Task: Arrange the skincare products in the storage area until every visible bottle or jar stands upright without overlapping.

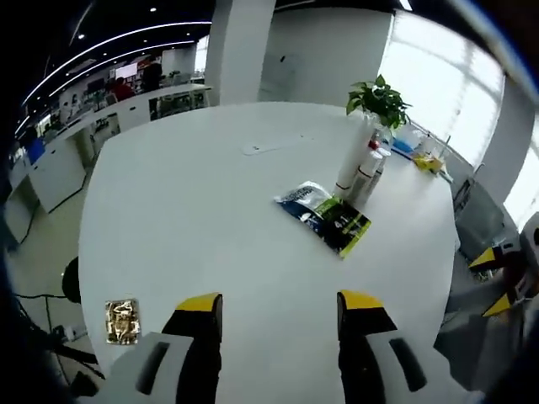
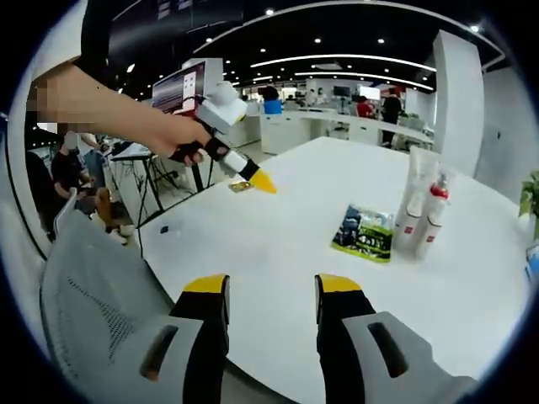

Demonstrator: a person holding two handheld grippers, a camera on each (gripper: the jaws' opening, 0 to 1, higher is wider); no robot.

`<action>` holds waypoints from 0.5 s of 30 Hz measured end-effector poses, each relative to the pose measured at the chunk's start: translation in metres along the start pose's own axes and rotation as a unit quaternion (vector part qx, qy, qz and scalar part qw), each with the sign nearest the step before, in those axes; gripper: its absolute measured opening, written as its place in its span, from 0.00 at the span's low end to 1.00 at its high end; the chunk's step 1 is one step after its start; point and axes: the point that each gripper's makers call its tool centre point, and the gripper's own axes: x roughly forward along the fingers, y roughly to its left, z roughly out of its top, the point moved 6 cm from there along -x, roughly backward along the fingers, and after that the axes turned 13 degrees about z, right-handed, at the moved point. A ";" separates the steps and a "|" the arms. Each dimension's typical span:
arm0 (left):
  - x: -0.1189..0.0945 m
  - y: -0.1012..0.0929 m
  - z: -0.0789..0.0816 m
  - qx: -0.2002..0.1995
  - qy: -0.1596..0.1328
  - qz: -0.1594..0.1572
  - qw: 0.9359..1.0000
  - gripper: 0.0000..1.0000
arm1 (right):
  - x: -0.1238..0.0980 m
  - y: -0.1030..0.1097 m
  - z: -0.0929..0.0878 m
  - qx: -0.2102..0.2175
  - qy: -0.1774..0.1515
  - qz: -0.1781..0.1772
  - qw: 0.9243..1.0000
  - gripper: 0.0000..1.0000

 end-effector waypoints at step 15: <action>-0.070 0.033 -0.106 0.058 0.074 0.057 0.994 0.67 | 0.005 0.003 -0.006 -0.045 0.039 -0.012 0.998 0.37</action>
